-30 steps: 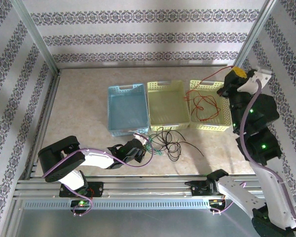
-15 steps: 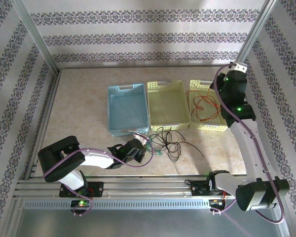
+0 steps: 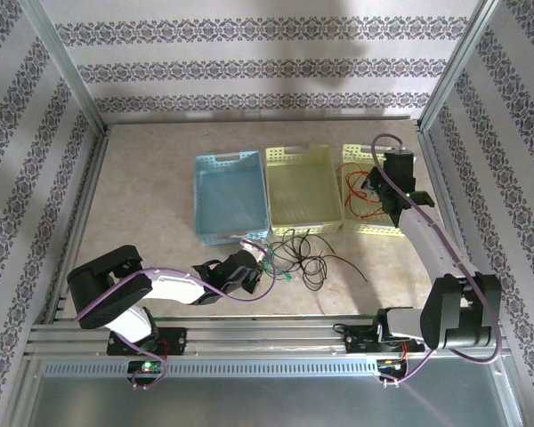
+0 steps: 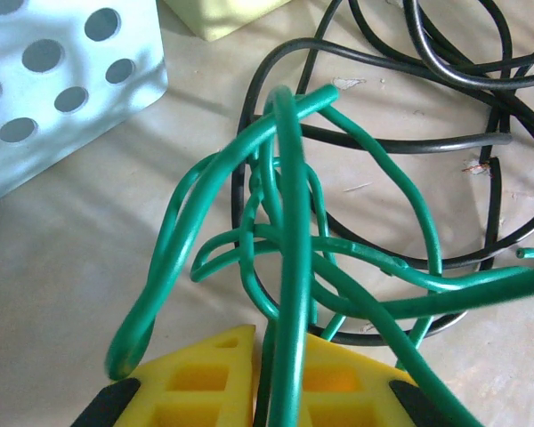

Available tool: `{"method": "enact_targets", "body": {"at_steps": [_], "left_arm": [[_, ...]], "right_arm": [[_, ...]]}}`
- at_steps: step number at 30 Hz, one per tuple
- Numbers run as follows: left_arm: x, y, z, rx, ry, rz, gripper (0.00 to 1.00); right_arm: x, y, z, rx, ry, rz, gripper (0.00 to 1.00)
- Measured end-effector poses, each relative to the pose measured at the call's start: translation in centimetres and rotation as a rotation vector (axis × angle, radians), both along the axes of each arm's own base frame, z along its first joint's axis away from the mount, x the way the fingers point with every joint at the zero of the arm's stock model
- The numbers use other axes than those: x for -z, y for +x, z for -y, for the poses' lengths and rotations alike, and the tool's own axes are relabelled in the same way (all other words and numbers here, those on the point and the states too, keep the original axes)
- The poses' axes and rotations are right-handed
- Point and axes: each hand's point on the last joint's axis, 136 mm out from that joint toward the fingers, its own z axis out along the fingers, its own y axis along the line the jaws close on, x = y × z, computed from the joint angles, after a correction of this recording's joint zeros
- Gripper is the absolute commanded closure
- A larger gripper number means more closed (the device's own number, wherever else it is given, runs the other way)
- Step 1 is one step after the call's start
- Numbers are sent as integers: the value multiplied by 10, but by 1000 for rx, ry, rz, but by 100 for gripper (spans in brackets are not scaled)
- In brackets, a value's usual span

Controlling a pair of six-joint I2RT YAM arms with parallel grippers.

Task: Untangle the cables

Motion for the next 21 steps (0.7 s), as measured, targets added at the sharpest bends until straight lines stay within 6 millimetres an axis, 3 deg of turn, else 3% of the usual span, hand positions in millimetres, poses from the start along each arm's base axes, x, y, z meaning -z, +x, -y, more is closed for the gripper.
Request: {"method": "enact_targets", "body": {"at_steps": [4,9,18,20,21], "left_arm": [[0,0,0,0,1,0,89],[0,-2,-2,2,7,-6,89],[-1,-4,-5,8,24,-12,88],[-1,-5,-6,8,28,-15,88],[-1,-5,-7,8,31,-16,88]], "right_arm": [[20,0,3,30,6,-48,100],[35,4,24,128,-17,-75,100],[94,13,48,228,-3,-191,99],[103,17,49,225,13,-211,96],[106,20,47,218,22,-215,89]]}}
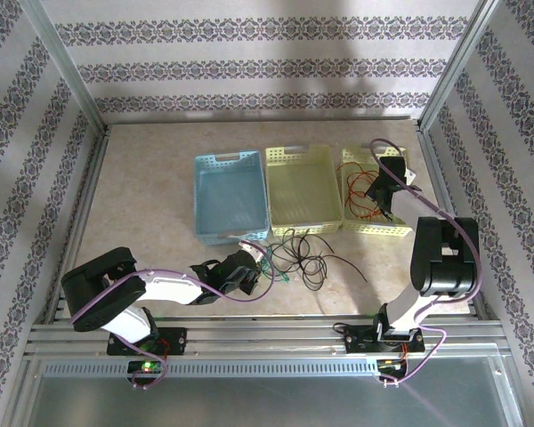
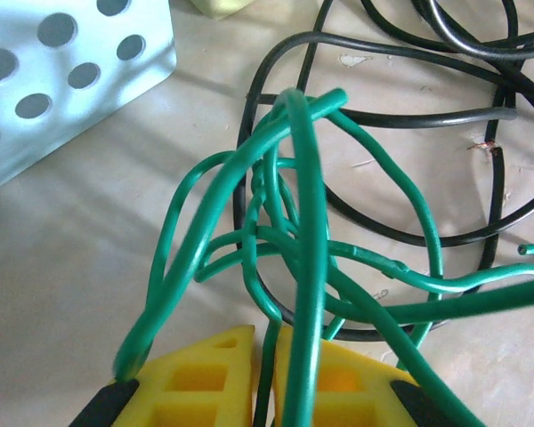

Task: Untangle the cables

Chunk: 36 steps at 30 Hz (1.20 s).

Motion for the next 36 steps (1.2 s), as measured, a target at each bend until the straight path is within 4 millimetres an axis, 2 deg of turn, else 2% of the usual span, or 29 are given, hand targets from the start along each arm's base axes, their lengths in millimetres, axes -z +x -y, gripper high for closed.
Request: {"method": "enact_targets", "body": {"at_steps": [1,2,4,8,13,15,17,20,23,25,28,31,36], "left_arm": [[0,0,0,0,2,-1,89],[0,0,-1,0,3,-2,88],[0,-1,-1,0,4,-2,88],[-1,-1,-2,0,5,-3,88],[-2,-2,-3,8,15,-1,88],[-3,-2,-3,11,15,2,88],[-4,-2,-3,16,17,7,88],[-5,-2,-3,19,17,10,88],[-5,-2,-3,21,19,12,89],[-5,-2,-3,23,20,13,91],[-6,-1,-2,29,20,15,92],[-7,0,1,36,23,20,93],[-8,1,3,37,23,22,94]], "right_arm": [[1,2,0,0,10,1,75],[0,4,-1,1,19,9,68],[-7,6,-2,2,24,30,59],[-41,1,-6,3,1,123,53],[-112,-21,-18,-36,-52,302,49],[-131,-35,-28,-74,-63,344,49],[-139,-50,-44,-129,-56,362,49],[-128,-79,-86,-290,18,348,50],[-95,-114,-132,-470,121,256,51],[-65,-142,-162,-591,187,159,51],[-30,-180,-191,-719,242,18,50],[-9,-202,-201,-768,249,-83,51],[6,-214,-201,-773,243,-161,60]]}}
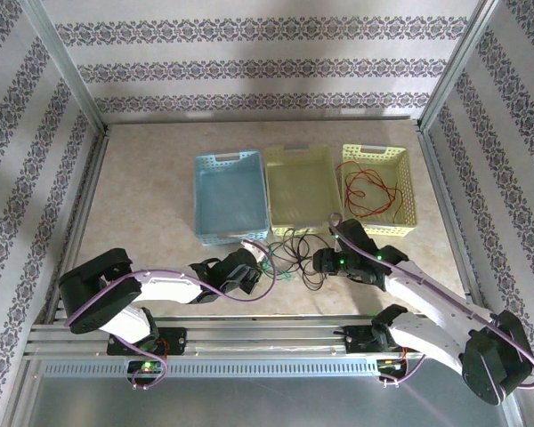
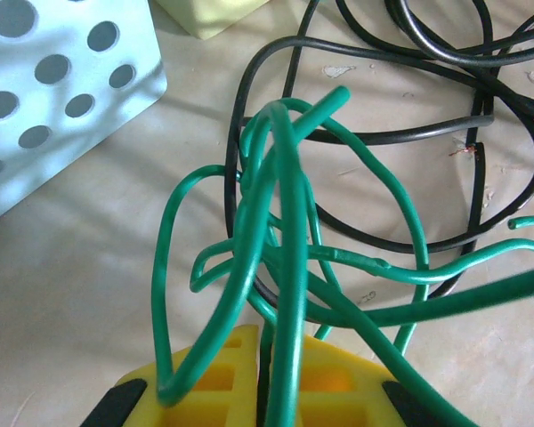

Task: Untangle the cables

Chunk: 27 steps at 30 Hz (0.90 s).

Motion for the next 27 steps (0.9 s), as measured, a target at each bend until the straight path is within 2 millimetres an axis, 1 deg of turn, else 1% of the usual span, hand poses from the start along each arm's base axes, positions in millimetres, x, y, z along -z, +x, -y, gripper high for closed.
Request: {"method": "enact_targets", "body": {"at_steps": [3,4,8,11,13,15,18,21,23,27], "left_arm": [[0,0,0,0,1,0,94],[0,0,0,0,1,0,94],[0,0,0,0,1,-1,95],[2,0,-1,0,6,-3,96],[3,0,-1,0,9,-5,97],[4,0,-1,-1,10,-5,100],[3,1,-1,-5,11,-2,100],[3,1,-2,-10,14,1,100],[4,2,-4,-20,15,3,100],[6,2,-9,-47,19,2,100]], "right_arm": [[7,-4,2,7,-8,-27,65],[9,-5,3,11,-11,-37,68],[14,-8,4,13,-19,-53,89],[13,-8,5,15,-20,-48,96],[10,-7,6,19,-20,-33,97],[4,-4,7,24,-18,-1,99],[-18,5,10,42,-10,81,100],[-50,17,12,59,8,195,100],[-75,24,13,71,25,273,100],[-117,34,13,72,53,393,100]]}}
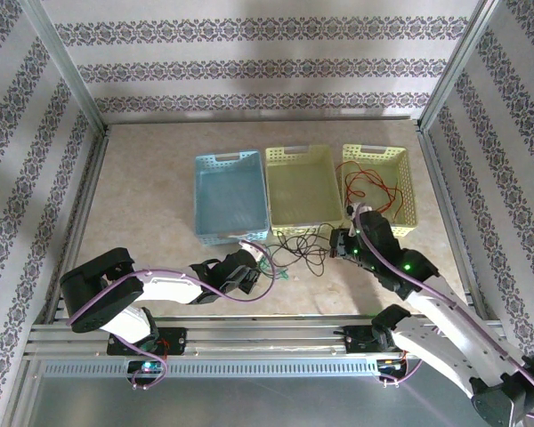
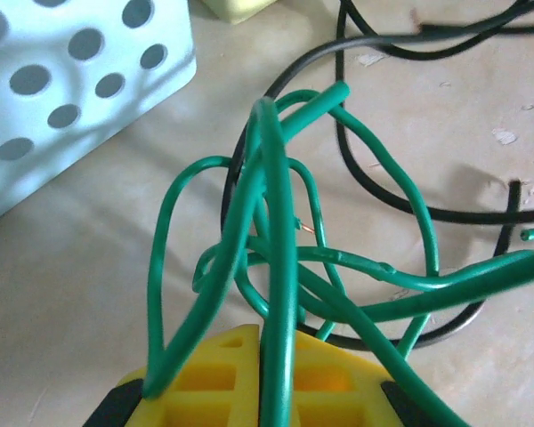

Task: Untangle the cables

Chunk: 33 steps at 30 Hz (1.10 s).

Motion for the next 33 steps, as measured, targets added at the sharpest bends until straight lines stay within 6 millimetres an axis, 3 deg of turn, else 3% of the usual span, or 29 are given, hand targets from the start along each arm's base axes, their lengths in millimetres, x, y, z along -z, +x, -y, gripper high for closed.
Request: {"method": "enact_targets", "body": {"at_steps": [12,26,29,33], "left_arm": [[2,1,-6,-58,-46,6,100],[4,7,-4,-94,-71,22,100],[4,8,-4,-96,-74,24,100],[4,9,-3,-98,-76,27,100]], "right_arm": [[-119,9,8,-4,24,309,100],[-261,-10,39,47,29,684,100],[-289,-17,44,56,41,759,100],[-311,-15,43,59,47,824,100]]}}
